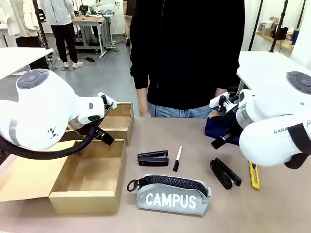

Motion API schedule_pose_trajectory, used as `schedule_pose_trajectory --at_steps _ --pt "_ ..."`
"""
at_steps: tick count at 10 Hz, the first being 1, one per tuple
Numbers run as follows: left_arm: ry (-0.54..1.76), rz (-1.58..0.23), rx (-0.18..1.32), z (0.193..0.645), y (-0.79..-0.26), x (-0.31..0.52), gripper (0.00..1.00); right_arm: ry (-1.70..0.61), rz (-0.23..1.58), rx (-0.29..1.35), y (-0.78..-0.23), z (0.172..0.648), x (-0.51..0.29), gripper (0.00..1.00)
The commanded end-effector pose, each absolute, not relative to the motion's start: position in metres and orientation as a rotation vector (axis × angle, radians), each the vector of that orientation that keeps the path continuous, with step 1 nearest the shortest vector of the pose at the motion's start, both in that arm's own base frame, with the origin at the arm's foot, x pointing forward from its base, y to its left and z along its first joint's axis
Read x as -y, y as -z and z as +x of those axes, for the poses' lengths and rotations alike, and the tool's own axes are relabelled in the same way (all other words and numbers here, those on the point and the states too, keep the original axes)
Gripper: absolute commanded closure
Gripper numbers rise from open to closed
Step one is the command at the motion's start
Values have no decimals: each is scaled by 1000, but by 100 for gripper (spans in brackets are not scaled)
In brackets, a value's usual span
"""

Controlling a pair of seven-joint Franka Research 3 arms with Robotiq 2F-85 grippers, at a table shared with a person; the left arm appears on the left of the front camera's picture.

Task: Place items inside the box.
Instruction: Pick up a Pencil pouch or Stapler and place it inside the Mailer Box closest to the robot.

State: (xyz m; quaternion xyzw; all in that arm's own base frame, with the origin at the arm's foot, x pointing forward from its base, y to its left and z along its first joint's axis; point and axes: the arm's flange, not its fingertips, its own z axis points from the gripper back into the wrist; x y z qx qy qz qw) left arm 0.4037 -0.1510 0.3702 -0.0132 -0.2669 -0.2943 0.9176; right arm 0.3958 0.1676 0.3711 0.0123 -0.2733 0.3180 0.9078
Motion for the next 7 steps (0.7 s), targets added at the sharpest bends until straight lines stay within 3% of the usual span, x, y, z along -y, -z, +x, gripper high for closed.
schedule_pose_trajectory --at_steps 1,7 --pt "605 -27 549 404 -370 151 0 -656 25 564 -371 396 -168 0" --pt "605 -27 549 404 -370 151 0 -656 25 564 -371 396 -168 0"
